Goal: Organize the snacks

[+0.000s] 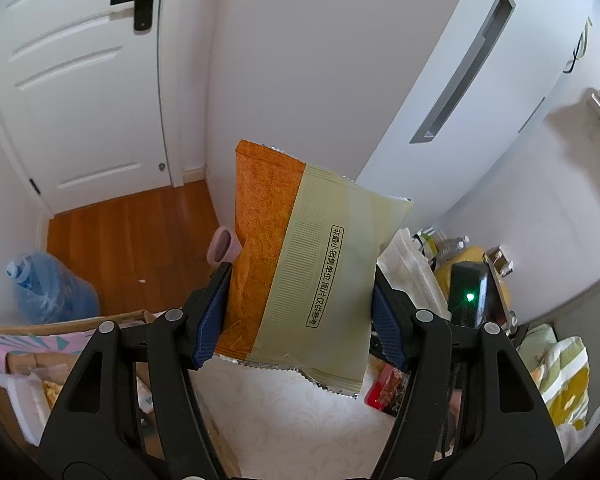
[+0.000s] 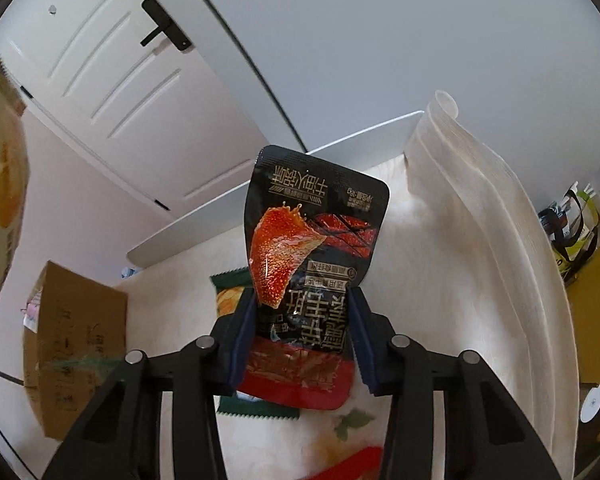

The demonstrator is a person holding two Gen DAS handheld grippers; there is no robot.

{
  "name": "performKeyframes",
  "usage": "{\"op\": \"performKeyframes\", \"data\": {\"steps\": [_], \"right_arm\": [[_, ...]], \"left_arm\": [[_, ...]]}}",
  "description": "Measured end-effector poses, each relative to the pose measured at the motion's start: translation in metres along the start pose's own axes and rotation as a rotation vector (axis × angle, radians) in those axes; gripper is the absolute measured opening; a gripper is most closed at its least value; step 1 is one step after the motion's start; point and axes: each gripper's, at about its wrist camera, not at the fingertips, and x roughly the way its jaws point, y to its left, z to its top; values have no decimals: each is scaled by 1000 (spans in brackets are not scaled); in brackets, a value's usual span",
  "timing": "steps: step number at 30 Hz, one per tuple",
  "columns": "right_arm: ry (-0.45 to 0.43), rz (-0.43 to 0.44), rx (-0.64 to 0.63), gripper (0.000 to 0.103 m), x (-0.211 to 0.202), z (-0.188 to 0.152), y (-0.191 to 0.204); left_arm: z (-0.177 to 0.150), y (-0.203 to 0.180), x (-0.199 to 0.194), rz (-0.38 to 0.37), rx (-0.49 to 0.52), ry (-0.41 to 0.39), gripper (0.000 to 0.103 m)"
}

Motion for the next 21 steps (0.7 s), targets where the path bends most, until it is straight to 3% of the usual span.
{"op": "performKeyframes", "data": {"steps": [11,21], "right_arm": [[-75,53,-51,41,-62,-4,14],[-125,142,-208,41,-138,-5,50]], "left_arm": [[-8,-8,-24,30,-11,-35,62],[-44,-10,-103,160,-109,-134,62]]}}
